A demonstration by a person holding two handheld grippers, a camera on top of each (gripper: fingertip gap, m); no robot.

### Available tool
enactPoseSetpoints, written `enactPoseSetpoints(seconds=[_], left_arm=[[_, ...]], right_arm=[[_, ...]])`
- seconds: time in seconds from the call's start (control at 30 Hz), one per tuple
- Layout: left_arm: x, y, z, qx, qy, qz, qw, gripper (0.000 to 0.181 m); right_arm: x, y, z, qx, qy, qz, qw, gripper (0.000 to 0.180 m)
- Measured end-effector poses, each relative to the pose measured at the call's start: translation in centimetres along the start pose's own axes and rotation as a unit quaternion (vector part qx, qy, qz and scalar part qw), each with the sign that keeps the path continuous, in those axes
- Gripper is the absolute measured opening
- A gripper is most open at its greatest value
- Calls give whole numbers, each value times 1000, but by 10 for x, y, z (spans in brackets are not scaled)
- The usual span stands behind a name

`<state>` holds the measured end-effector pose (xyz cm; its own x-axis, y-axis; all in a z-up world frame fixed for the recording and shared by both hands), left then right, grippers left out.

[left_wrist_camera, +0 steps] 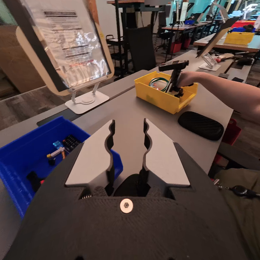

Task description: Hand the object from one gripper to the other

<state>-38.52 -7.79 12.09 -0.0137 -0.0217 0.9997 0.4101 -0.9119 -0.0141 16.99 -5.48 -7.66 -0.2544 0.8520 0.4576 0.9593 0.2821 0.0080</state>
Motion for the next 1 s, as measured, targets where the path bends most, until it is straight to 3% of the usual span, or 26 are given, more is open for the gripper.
enactPoseSetpoints(seconds=[0.13,0.33,0.47,0.67,0.73,0.93,1.0], left_arm=[[-18,-30,-8,39,-31,-16,999,38],[-61,-83,-1,120,-146,-5,982,39],[-87,-122,19,159,-219,-8,963,40],[-136,-171,70,181,-304,-100,930,46],[-154,-186,85,194,-332,-115,916,46],[-188,-228,109,206,-403,-17,892,27],[-194,-232,115,190,-417,-22,889,29]], right_arm=[[1,0,1,-2,13,-9,1000,27],[9,-8,-10,4,55,-38,998,33],[27,-24,-57,-16,166,-77,983,35],[35,-64,-145,-17,377,-95,921,35],[29,-71,-163,-13,400,-104,910,35],[9,-82,-186,-22,413,-127,901,35],[3,-84,-187,-34,405,-137,903,35]])
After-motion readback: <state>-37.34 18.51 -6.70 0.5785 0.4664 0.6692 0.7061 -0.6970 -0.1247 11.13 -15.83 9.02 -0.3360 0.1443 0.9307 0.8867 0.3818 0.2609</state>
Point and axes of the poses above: each gripper's, where its closed fingertips meet, z out along the fingers, x out of its top, y = z × x across the jaws, the point moved 7 cm from there along -z, back along the fingers, and after that the axes turned 15 degrees about y, right-handed, at the moved point
